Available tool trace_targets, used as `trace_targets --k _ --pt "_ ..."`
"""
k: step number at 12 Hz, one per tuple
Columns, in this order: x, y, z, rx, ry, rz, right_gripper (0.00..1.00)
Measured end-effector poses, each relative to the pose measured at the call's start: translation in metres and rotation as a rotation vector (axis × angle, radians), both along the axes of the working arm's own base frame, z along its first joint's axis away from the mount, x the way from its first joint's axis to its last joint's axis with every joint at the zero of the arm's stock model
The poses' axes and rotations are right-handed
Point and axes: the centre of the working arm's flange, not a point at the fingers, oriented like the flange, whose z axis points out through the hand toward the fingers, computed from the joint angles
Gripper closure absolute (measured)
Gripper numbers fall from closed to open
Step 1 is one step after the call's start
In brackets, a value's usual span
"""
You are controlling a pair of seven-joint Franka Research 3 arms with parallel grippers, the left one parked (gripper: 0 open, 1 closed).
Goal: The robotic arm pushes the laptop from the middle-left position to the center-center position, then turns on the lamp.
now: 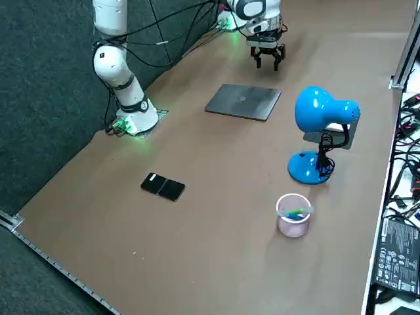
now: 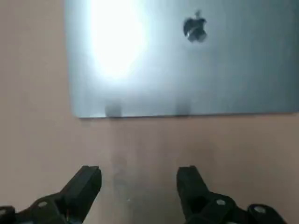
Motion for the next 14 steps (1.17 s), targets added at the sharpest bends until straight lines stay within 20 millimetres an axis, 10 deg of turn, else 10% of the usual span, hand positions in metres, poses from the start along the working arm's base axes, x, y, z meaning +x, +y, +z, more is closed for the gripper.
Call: trace_targets --k 9,14 --pt "-0.053 0.001 -0.073 0.016 -0.027 -0.065 0.0" --pt "-0.065 -0.015 -0.081 0.026 -0.042 -0.065 0.0"
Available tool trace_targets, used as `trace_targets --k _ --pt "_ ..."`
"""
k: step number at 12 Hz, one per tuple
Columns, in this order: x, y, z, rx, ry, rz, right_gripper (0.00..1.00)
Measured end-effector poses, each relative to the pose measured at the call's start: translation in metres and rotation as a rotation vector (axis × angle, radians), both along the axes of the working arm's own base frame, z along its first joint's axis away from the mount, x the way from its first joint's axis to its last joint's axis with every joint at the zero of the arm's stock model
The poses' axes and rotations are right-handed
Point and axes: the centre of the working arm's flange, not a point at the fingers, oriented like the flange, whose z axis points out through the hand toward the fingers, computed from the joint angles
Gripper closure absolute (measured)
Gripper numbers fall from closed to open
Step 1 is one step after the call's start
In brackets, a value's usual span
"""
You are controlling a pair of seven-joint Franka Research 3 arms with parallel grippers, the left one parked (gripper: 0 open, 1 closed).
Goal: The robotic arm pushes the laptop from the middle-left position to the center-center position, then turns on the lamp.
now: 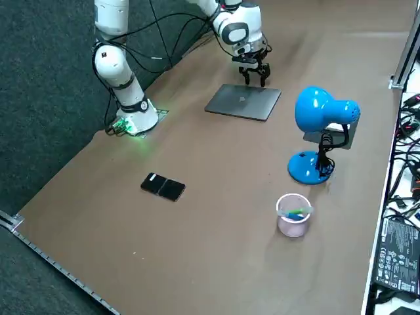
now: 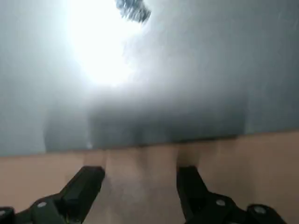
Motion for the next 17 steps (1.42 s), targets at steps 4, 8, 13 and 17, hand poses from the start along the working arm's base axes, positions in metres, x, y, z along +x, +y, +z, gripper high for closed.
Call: trace_targets --k 4,8,13,17 --pt "-0.012 -0.021 0.002 -0.003 -0.005 0.006 0.0" --pt "-0.009 -0.031 0.006 -0.005 -0.011 0.014 0.0" --pt "-0.001 -0.051 0.002 -0.023 -0.011 0.008 0.0" --pt "0.0 -0.061 -0.002 -0.031 -0.003 0.007 0.0"
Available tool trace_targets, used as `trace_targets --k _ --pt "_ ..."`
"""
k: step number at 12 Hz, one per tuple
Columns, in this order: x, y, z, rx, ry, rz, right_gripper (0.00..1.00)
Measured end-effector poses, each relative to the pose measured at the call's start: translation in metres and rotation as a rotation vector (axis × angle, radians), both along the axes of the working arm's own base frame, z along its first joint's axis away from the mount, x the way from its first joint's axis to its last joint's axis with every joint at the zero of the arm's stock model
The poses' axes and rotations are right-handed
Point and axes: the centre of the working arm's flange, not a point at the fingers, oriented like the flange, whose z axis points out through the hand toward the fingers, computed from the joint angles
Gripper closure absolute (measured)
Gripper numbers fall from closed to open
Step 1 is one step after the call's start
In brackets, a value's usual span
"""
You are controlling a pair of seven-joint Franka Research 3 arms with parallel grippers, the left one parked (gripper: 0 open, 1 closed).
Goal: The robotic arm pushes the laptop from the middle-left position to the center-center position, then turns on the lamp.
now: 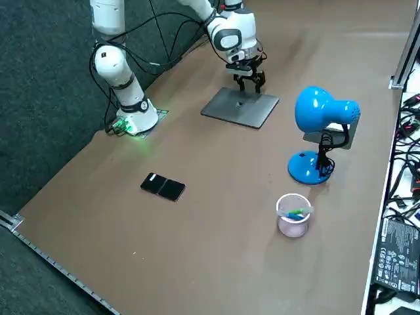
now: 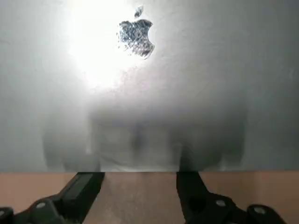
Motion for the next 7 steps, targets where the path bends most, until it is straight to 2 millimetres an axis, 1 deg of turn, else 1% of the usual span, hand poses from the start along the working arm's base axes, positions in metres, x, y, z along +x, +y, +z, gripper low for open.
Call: trace_targets --k 3,5,7 --pt "0.001 -0.01 0.0 -0.004 0.007 0.019 0.0" --pt "0.002 -0.024 0.0 -0.009 0.015 0.038 0.0" --pt "0.004 -0.043 0.001 -0.014 0.025 0.053 0.0"
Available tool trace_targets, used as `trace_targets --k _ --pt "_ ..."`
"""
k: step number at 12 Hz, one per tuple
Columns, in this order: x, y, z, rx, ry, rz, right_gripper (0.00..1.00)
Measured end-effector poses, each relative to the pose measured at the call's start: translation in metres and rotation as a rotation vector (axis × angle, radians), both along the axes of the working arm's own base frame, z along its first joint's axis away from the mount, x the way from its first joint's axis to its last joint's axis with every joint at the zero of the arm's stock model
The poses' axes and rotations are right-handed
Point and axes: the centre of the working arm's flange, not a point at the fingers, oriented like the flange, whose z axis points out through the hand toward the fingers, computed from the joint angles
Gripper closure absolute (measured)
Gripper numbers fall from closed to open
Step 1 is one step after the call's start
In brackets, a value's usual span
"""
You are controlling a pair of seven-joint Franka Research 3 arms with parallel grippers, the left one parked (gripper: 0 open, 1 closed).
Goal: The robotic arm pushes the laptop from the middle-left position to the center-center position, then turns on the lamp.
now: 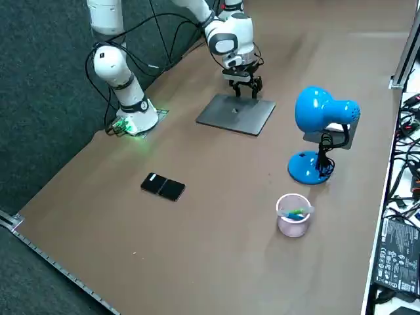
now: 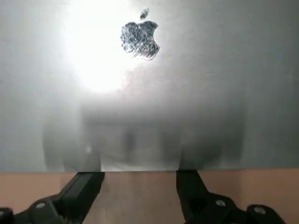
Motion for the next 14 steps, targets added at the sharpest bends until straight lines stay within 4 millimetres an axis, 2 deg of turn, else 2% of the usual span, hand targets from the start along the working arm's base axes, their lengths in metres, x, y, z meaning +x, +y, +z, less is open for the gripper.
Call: trace_targets --k 3,8,9,14 --pt "0.003 -0.029 0.0 -0.006 0.016 0.018 0.0" --pt "0.005 -0.067 0.001 -0.01 0.036 0.031 0.0" --pt "0.007 -0.081 0.001 -0.011 0.042 0.03 0.0" --pt "0.011 -0.107 0.0 -0.011 0.053 0.027 0.0"
